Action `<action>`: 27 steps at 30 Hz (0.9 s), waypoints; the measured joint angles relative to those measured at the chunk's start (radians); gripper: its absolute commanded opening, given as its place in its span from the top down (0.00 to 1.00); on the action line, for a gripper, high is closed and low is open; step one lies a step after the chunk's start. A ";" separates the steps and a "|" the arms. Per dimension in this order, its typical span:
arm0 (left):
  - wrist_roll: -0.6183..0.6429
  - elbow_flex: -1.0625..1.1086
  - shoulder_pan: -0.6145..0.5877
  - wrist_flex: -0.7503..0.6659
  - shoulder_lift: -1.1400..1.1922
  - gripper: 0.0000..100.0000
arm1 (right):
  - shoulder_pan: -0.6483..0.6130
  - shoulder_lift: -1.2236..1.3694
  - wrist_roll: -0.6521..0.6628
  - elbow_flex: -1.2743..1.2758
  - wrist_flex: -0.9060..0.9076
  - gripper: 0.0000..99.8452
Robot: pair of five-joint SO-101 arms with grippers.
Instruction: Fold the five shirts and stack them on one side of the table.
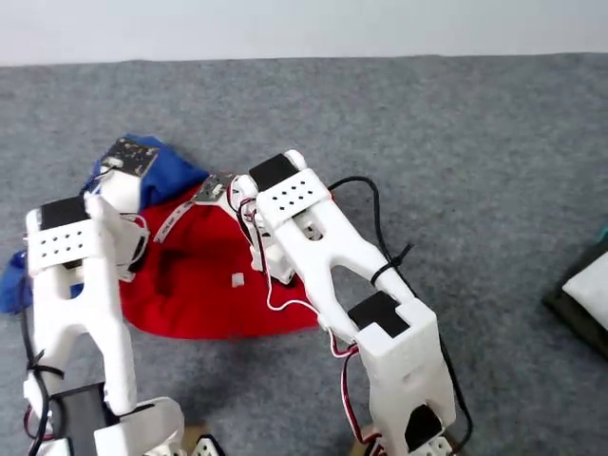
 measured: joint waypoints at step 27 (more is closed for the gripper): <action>0.000 0.071 0.014 0.000 0.000 1.00 | 0.020 0.103 0.000 0.000 0.000 0.76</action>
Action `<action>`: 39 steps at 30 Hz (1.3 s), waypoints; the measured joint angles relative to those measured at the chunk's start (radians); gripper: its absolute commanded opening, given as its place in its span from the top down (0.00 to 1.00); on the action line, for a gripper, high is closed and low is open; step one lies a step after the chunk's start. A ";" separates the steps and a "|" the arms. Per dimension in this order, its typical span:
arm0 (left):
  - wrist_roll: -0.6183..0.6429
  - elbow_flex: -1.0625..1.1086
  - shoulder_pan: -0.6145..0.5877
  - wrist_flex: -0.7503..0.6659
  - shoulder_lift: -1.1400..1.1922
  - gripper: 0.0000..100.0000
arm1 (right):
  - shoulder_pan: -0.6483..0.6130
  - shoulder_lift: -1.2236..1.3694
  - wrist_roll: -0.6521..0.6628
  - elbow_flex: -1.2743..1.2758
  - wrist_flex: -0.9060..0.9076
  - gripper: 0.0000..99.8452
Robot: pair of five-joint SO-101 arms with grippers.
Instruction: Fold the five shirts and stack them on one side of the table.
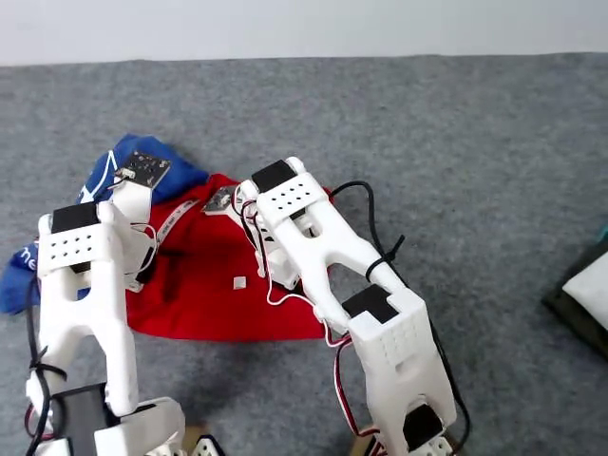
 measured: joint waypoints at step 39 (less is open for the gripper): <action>0.003 -0.305 0.003 0.196 0.000 1.00 | 0.210 -0.451 0.060 0.000 0.002 0.99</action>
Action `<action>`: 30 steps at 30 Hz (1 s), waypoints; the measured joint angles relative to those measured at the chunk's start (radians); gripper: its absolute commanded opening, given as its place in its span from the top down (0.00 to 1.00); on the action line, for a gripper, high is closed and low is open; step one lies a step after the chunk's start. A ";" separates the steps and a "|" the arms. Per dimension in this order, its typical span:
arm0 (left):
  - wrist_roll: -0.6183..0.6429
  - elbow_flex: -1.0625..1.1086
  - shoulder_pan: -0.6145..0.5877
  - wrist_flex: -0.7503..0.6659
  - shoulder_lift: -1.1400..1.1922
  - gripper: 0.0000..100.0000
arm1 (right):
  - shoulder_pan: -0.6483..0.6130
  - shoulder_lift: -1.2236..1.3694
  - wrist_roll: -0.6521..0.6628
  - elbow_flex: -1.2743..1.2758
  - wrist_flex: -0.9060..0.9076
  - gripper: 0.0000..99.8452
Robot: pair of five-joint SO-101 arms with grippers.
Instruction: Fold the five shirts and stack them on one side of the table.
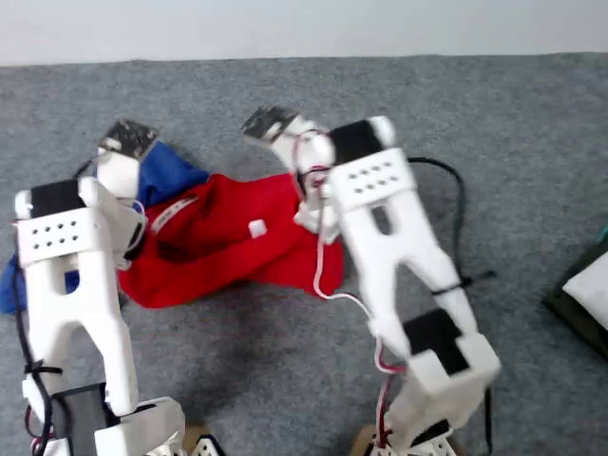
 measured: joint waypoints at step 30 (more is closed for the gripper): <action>0.129 -0.462 0.566 0.060 -0.532 1.00 | 0.588 -0.979 0.109 0.000 0.002 0.99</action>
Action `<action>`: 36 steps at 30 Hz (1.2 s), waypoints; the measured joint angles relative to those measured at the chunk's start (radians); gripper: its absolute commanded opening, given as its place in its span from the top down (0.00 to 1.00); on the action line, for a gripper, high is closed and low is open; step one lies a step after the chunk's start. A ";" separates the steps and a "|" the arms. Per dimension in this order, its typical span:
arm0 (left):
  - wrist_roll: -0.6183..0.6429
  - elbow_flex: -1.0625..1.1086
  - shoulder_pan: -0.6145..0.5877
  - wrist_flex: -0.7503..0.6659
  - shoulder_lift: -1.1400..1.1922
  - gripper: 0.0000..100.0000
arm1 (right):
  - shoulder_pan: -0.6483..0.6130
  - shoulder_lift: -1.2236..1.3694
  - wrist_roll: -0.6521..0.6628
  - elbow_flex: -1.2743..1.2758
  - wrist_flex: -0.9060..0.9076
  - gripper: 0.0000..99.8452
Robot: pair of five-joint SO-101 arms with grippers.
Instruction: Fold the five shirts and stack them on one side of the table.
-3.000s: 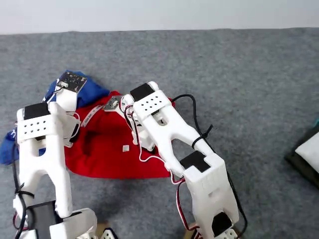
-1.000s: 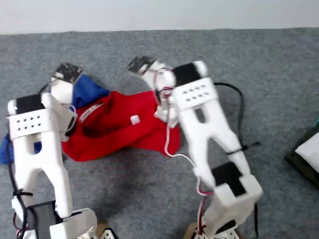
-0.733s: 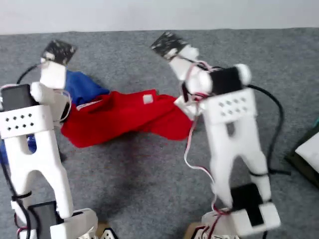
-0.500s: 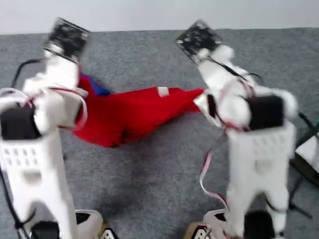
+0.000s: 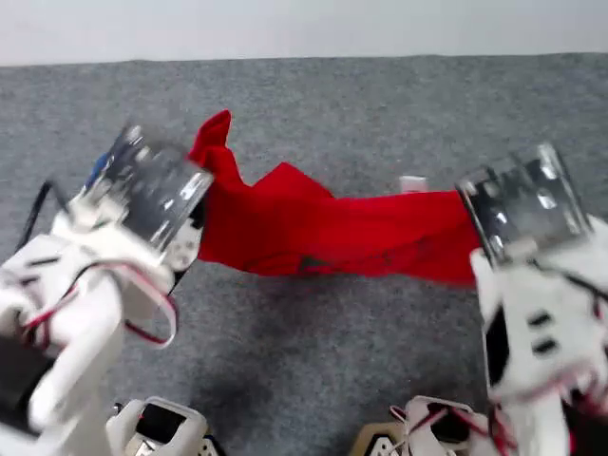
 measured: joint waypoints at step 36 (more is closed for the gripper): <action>-0.173 0.020 -0.241 -0.299 -0.410 1.00 | 0.249 -0.460 0.064 0.356 -0.261 0.99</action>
